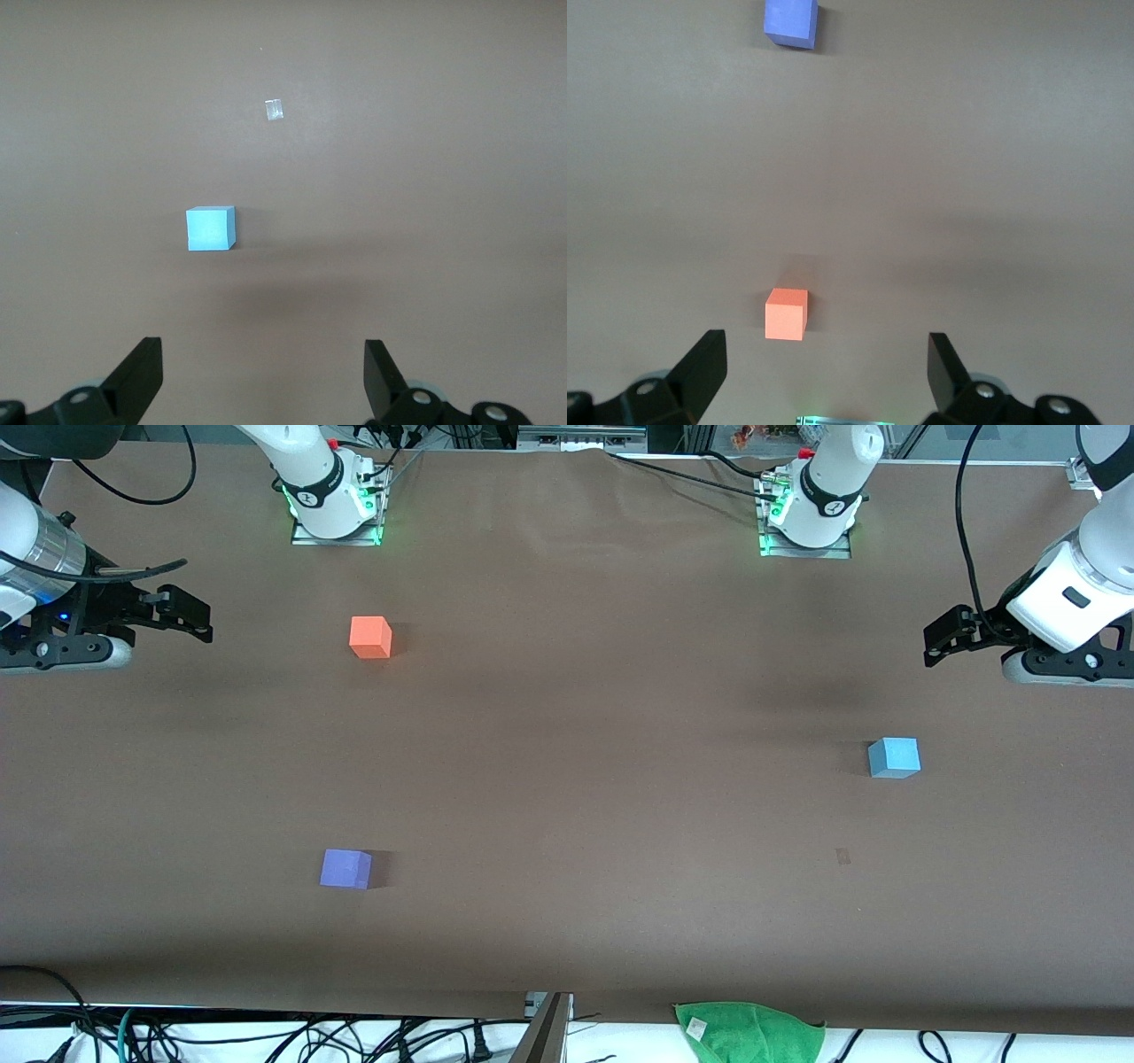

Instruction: Place blue block between orange and purple blocks

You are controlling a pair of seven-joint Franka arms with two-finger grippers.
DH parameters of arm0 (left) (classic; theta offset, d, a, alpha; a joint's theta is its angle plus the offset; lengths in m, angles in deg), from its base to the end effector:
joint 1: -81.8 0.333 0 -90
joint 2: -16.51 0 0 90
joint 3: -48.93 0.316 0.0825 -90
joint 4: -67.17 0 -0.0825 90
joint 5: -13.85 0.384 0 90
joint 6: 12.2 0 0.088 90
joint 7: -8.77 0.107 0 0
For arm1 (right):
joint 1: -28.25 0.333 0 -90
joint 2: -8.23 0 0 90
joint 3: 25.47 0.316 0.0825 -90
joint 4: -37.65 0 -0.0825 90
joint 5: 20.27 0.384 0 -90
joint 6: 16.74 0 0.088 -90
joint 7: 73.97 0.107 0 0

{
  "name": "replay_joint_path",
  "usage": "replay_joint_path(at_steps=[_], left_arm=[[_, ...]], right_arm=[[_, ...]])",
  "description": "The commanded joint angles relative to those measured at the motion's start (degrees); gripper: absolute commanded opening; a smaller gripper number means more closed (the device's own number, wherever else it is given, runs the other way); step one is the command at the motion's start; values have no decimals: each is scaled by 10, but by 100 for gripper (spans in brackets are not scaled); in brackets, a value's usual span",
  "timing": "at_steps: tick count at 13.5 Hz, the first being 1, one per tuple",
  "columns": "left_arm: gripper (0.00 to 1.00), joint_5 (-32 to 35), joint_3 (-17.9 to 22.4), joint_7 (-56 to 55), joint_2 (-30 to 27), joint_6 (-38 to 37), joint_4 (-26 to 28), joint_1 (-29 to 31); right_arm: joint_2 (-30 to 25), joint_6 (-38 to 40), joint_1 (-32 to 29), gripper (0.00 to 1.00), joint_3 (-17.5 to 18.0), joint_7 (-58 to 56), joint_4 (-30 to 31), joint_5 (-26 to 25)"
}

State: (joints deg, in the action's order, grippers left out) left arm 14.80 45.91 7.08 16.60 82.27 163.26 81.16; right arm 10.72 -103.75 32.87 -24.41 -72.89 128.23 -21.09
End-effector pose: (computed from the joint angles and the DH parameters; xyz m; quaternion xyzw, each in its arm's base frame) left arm 0.5574 -0.0340 0.5800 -0.9997 0.0180 0.0145 0.0089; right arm 0.5577 0.0536 0.5913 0.9978 0.0401 -0.0524 0.0099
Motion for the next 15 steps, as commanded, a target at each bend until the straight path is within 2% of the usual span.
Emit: replay_joint_path(at_steps=[1, 15], left_arm=[[100, -7, 2, 4, 11, -10, -20, -8], [100, -9, 3, 0, 17, -23, -30, -2]], right_arm=[[2, 8, -2, 100, 3, -2, -9, -7], [2, 8, -1, 100, 3, -2, -9, -7]])
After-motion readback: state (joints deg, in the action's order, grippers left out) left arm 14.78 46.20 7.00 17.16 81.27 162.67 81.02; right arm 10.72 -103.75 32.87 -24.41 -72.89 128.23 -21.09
